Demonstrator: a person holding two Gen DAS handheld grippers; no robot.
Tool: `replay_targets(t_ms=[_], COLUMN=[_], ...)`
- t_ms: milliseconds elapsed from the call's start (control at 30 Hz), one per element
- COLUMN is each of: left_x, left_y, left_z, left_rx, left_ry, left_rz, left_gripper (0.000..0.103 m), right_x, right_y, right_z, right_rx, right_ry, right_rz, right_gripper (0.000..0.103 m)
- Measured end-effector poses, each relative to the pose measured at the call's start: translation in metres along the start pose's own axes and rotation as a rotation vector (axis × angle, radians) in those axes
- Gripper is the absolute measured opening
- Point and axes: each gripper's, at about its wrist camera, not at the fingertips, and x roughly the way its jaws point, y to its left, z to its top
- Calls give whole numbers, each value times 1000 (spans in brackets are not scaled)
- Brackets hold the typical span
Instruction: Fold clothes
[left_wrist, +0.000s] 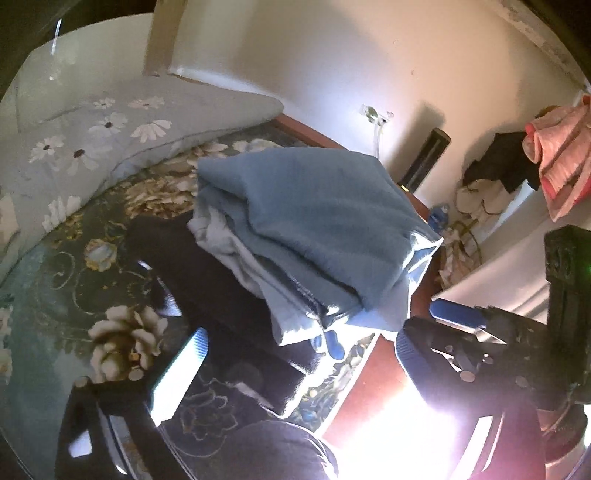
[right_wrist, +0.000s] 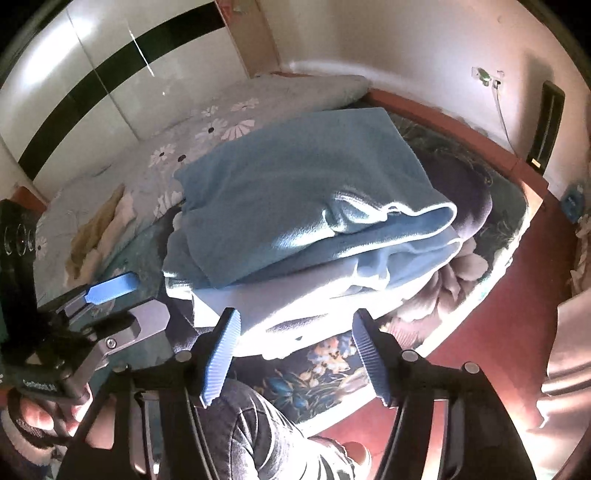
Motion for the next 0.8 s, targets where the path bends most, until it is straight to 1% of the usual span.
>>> replay_targets(t_ms=[67, 100, 167, 267, 400, 433, 500, 600, 800], left_x=[-2, -3, -4, -4, -6, -6, -6, -5, -7], left_y=[3, 4, 6, 5, 0, -2, -3, -4, -8], left_z=[-4, -5, -9, -14, -24, -27, -32, -40, -48], left_rx=[-8, -12, -20, -8, 17, 24, 31, 30, 55], left_ry=[-11, -17, -27, -18, -18, -11, -1, 16, 21], left_rz=[14, 21, 35, 58, 108, 120, 121, 125, 172], left_gripper=[103, 103, 103, 103, 103, 103, 103, 103, 103], right_x=[-1, -2, -4, -4, -8, -9, -11, -11, -12], right_y=[1, 2, 3, 7, 9, 8, 6, 3, 4], right_z=[-5, -8, -12, -16, -25, -28, -33, -42, -54], right_rx=[10, 11, 11, 6, 4, 7, 13, 34, 45], right_ry=[-4, -9, -14, -14, -17, -16, -15, -5, 15], right_rz=[-3, -8, -19, -36, -50, -57, -71, -65, -65], right_gripper=[72, 78, 79, 79, 80, 85, 90, 90, 90])
